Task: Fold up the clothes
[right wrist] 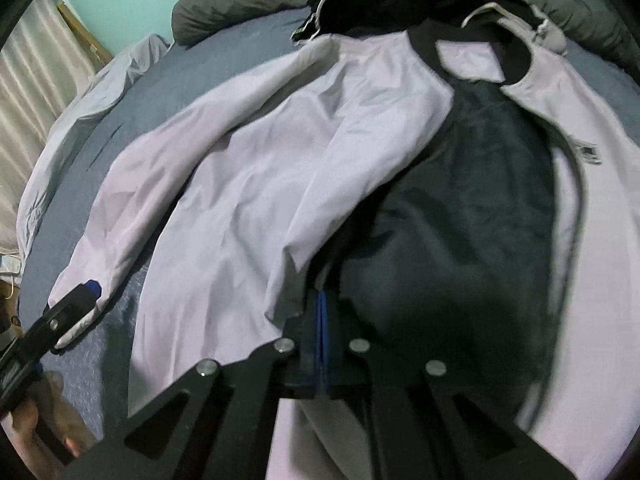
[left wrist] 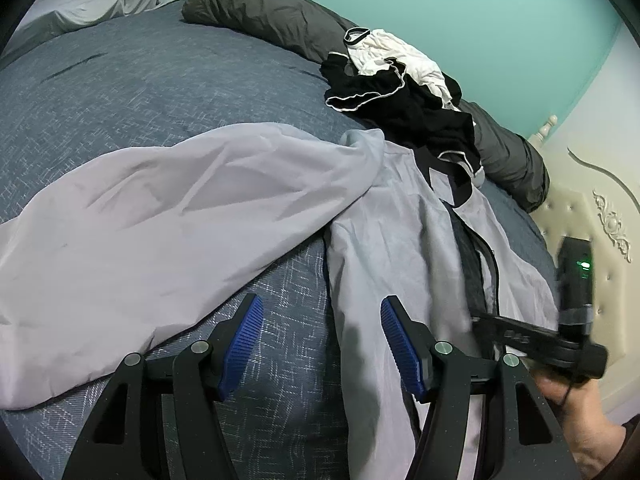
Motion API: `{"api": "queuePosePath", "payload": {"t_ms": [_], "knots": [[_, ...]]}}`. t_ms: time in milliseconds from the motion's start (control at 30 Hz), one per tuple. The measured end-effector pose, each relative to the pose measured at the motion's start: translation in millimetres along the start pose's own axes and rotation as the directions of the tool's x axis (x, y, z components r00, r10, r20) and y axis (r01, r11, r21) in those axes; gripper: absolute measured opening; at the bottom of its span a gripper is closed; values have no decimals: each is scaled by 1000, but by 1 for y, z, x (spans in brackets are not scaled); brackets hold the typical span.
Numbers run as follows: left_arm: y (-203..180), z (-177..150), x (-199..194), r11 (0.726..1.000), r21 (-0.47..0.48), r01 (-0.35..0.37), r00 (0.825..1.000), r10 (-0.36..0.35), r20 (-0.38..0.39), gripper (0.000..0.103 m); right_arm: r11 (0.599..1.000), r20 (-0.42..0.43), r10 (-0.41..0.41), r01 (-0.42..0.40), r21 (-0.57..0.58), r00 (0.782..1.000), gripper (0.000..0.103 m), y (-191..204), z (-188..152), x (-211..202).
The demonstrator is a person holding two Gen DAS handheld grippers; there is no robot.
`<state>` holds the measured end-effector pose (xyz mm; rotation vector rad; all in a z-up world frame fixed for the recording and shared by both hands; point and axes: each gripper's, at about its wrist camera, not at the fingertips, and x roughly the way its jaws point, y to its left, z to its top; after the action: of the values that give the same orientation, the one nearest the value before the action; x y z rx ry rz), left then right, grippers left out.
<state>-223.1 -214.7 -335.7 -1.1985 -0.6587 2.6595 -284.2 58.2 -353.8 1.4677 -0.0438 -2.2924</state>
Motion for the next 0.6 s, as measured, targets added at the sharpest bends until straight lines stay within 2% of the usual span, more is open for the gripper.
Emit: {"api": "queuePosePath", "payload": {"t_ms": [133, 300, 400, 500, 533, 567, 600], "knots": [[-2, 0, 1, 1000, 4, 3, 1000, -3, -2, 66, 999, 9, -29, 29, 23, 1000, 0, -22, 4, -14], [-4, 0, 2, 1000, 11, -2, 1000, 2, -5, 65, 993, -18, -113, 113, 37, 993, 0, -49, -9, -32], [-4, -1, 2, 1000, 18, -1, 1000, 1, -11, 66, 991, -20, -64, 66, 117, 998, 1, -73, -16, -32], [-6, -2, 2, 999, 34, -2, 1000, 3, -18, 66, 974, -6, 105, -101, 203, 994, 4, -83, -28, -42], [-7, -2, 3, 999, 37, -4, 1000, 5, -21, 66, 969, -6, 137, -133, 207, 991, 12, -83, -31, -43], [-6, -2, 3, 999, 38, -6, 1000, 7, -23, 66, 968, -7, 156, -152, 200, 988, 25, -81, -34, -45], [-6, -3, 2, 999, 36, -6, 1000, 6, -24, 66, 969, -9, 167, -163, 186, 986, 30, -76, -37, -46]]}}
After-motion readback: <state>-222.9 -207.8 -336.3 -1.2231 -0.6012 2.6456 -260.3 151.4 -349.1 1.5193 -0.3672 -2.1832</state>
